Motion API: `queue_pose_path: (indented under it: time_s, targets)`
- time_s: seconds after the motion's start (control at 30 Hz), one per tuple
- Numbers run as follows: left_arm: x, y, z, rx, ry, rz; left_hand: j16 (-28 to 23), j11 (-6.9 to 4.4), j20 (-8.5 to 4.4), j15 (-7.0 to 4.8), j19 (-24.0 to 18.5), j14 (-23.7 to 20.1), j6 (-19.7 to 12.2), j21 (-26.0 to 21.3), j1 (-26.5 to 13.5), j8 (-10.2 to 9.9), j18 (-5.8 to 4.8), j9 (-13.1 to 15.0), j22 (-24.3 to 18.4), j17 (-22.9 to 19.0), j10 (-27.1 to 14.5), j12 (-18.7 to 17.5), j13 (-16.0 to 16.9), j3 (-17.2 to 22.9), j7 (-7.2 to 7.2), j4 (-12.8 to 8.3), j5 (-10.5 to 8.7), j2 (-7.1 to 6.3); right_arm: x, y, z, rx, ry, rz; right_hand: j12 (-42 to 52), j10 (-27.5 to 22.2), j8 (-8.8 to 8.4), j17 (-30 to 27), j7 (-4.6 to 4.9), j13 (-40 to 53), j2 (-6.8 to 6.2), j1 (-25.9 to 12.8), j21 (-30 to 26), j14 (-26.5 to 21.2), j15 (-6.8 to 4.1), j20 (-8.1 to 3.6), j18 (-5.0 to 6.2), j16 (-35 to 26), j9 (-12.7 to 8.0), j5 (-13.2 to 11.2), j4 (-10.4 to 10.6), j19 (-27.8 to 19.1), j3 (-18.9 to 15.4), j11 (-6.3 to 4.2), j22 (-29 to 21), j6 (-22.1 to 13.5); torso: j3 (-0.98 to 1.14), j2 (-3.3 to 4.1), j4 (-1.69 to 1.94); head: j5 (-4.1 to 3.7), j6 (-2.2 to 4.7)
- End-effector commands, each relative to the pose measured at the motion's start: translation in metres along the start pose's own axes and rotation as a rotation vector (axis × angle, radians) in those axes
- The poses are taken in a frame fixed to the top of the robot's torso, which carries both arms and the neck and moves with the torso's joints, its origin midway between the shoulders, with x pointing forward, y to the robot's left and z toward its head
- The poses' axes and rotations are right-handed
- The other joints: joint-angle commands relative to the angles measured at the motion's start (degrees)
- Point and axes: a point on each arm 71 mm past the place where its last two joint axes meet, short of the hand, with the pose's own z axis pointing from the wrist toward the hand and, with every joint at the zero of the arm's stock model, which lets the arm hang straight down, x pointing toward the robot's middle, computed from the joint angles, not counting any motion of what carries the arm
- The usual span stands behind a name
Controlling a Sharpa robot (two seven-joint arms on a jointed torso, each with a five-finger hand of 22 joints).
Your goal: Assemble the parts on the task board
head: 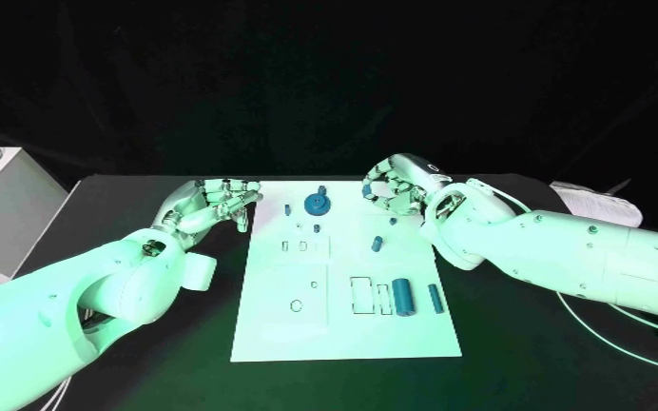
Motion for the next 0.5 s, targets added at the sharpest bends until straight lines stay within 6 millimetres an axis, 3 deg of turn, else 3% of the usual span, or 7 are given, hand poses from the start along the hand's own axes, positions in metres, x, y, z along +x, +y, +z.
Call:
queue_pose_path:
  time_s: [0.03, 0.23, 0.5]
  targets:
    - [0.001, 0.001, 0.002, -0.004, -0.001, 0.014, 0.2, -0.08, 0.05, 0.14, -0.3, -0.4, -0.4, 0.2, 0.3, 0.2, 0.61, 0.1, -0.1, -0.1, -0.3, 0.2, 0.1, 0.1, -0.09, -0.2, -0.24, 0.29, 0.008, 0.012, 0.000, 0.058, -0.016, -0.013, -0.2, 5.1, 0.59, 15.1, -0.19, 14.3, 0.20, -0.4, 0.1, 6.0, -0.39, -0.29, -0.39, 0.2, 0.6, 0.1, 0.0, 6.1, 0.3, -0.44, 15.1, 0.7, -0.25, -0.55, 0.17, 0.51, -0.21]
    - [0.002, 0.003, 0.004, -0.014, -0.009, 0.018, 0.2, -0.09, 0.06, 0.15, -0.4, -0.4, -0.4, 0.2, 0.1, 0.2, 0.62, 0.1, -0.1, -0.1, -0.3, 0.3, 0.1, 0.1, -0.10, -0.2, -0.26, 0.32, 0.035, 0.046, 0.000, 0.063, 0.039, 0.010, -0.4, 5.0, 0.62, 15.1, -0.12, 14.1, 0.10, -0.8, 0.1, 6.0, -0.25, -0.21, -0.39, 0.2, 0.6, 0.3, 0.0, 6.1, 0.6, -0.41, 15.1, 0.5, -0.61, -0.96, 0.20, 0.68, -0.53]
    - [0.004, 0.003, 0.005, -0.022, -0.009, 0.019, 0.3, -0.10, 0.06, 0.15, -0.4, -0.4, -0.3, 0.2, 0.1, 0.3, 0.63, 0.1, -0.1, -0.2, -0.2, 0.3, 0.1, 0.1, -0.11, -0.1, -0.27, 0.35, 0.066, 0.071, -0.003, 0.090, 0.127, 0.012, -0.5, 4.9, 0.79, 15.1, -0.08, 14.1, -0.27, -1.7, 0.1, 6.0, -0.17, -0.13, -0.39, 0.2, 0.7, 0.3, 0.1, 6.1, 0.8, -0.34, 15.1, 0.4, -1.06, -1.42, 0.12, 1.08, -1.37]
